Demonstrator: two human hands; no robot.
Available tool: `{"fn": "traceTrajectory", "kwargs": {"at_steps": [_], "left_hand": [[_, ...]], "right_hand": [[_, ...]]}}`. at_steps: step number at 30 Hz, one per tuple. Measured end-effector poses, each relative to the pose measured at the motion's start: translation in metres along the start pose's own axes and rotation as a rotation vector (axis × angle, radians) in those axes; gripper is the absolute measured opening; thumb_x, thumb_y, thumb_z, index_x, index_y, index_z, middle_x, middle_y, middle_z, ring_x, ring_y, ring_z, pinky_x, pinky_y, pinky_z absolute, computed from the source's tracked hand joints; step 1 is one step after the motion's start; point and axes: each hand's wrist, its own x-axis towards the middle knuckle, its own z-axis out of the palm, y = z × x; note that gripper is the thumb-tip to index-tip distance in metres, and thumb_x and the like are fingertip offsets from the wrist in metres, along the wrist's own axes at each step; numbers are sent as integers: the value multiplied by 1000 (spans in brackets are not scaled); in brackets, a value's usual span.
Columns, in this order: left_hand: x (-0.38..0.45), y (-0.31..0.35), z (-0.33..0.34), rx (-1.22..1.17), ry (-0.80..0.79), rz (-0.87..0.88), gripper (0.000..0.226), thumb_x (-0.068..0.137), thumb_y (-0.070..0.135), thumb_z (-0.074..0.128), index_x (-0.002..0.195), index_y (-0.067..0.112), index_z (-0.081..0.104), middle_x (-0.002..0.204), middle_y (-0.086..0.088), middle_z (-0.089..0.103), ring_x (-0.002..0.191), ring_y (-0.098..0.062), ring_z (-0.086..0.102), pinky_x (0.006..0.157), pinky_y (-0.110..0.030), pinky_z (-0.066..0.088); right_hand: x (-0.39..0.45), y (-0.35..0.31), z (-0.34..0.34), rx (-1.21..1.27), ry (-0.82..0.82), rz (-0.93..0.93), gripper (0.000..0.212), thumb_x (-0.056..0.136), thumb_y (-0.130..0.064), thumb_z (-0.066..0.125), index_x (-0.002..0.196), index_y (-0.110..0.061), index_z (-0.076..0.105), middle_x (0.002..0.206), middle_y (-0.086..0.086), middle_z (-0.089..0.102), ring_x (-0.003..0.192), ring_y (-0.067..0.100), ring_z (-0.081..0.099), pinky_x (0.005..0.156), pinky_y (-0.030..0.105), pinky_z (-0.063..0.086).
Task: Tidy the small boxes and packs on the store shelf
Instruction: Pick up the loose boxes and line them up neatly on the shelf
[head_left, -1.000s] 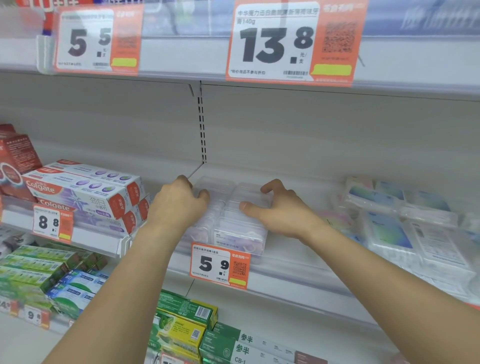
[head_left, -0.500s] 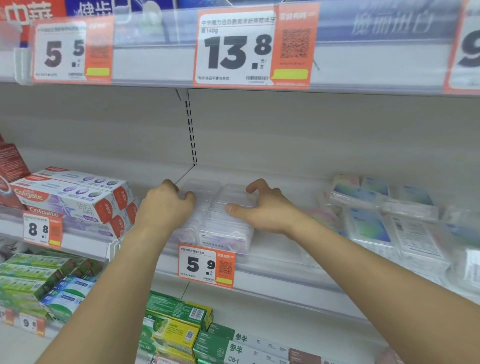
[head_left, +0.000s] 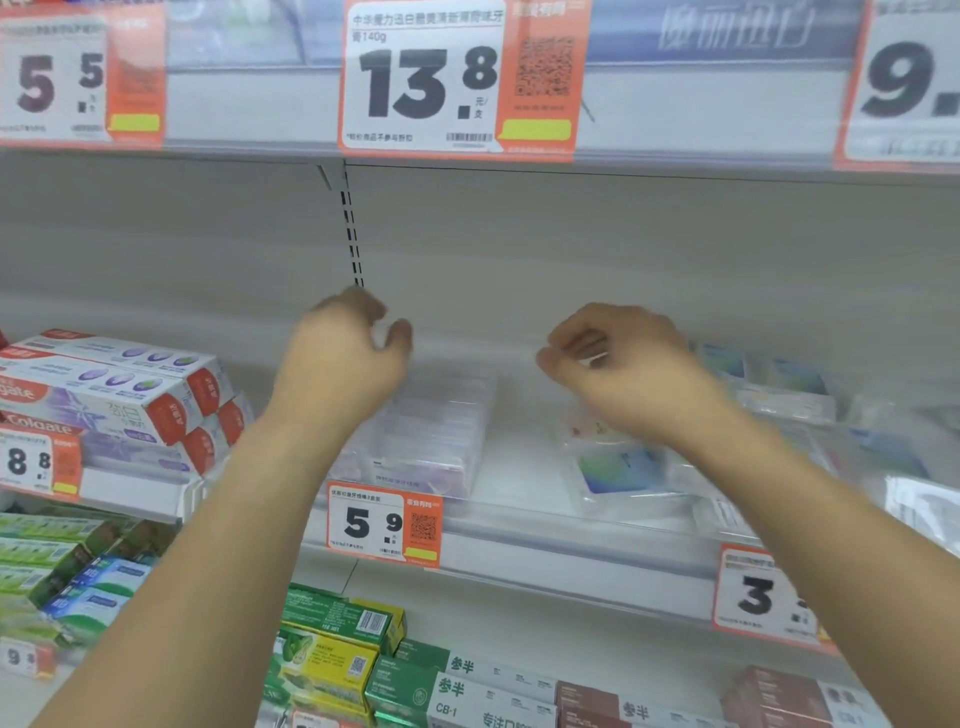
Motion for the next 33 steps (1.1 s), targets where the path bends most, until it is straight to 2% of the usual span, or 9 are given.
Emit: {"fn": "traceTrajectory", "kwargs": {"at_steps": [2, 4, 7, 9, 11, 14, 25, 30, 33], "left_hand": [[-16, 39, 11, -130, -38, 186, 22, 86, 33, 57, 95, 15, 67, 90, 0, 71, 86, -21, 66, 77, -28, 51], [-36, 73, 29, -177, -163, 330, 26, 82, 40, 52, 92, 20, 66, 87, 5, 69, 84, -18, 65, 76, -33, 53], [-59, 103, 60, -50, -414, 440, 51, 79, 52, 48, 117, 20, 58, 115, -1, 62, 109, -23, 56, 91, -40, 48], [-64, 107, 77, 76, -623, 434, 71, 76, 62, 54, 135, 23, 44, 135, -3, 48, 125, -25, 43, 102, -43, 41], [-65, 107, 86, 137, -789, 382, 92, 66, 71, 58, 144, 30, 31, 149, -1, 33, 140, -24, 25, 110, -45, 33], [-63, 109, 95, 149, -924, 338, 89, 72, 66, 66, 146, 37, 26, 155, 5, 27, 146, -19, 10, 116, -36, 21], [-69, 149, 92, 433, -941, 356, 59, 81, 46, 69, 132, 22, 52, 127, -7, 42, 115, -25, 43, 88, -30, 42], [-60, 151, 76, 364, -905, 343, 66, 68, 35, 82, 127, 27, 52, 120, 2, 52, 105, -21, 54, 80, -28, 49], [-53, 154, 75, 274, -782, 417, 63, 64, 30, 83, 119, 32, 53, 106, 7, 52, 93, -17, 53, 69, -26, 45]], "right_hand": [[-15, 19, -25, -51, 117, -48, 18, 84, -39, 67, 97, -26, 69, 94, -8, 71, 91, 9, 66, 86, 25, 52], [-31, 42, -39, -211, 63, -64, 38, 79, -55, 62, 107, -29, 67, 106, -5, 68, 102, 14, 63, 90, 29, 47], [-50, 74, -41, -513, -244, 69, 90, 63, -86, 50, 142, -45, 39, 152, -3, 39, 139, 22, 37, 113, 44, 32], [-54, 88, -42, -588, -392, 134, 102, 65, -81, 60, 150, -50, 14, 163, -3, 18, 147, 23, 22, 119, 47, 18], [-54, 99, -44, -549, -359, 72, 99, 69, -74, 65, 150, -49, 15, 161, -6, 22, 144, 23, 28, 118, 44, 20], [-57, 114, -51, -471, -241, -27, 96, 60, -83, 56, 146, -46, 32, 151, -15, 38, 136, 16, 39, 114, 38, 26], [-50, 160, -76, -311, -40, -43, 102, 47, -81, 72, 135, -36, 47, 142, -16, 46, 129, 9, 47, 102, 28, 41], [-70, 155, -81, -100, 402, -313, 89, 54, -46, 91, 121, -4, 49, 124, 16, 38, 118, -11, 32, 99, 7, 33], [-81, 149, -90, -48, 375, -317, 93, 50, -38, 96, 125, -6, 52, 126, 11, 35, 120, -18, 28, 101, 2, 26]]}}
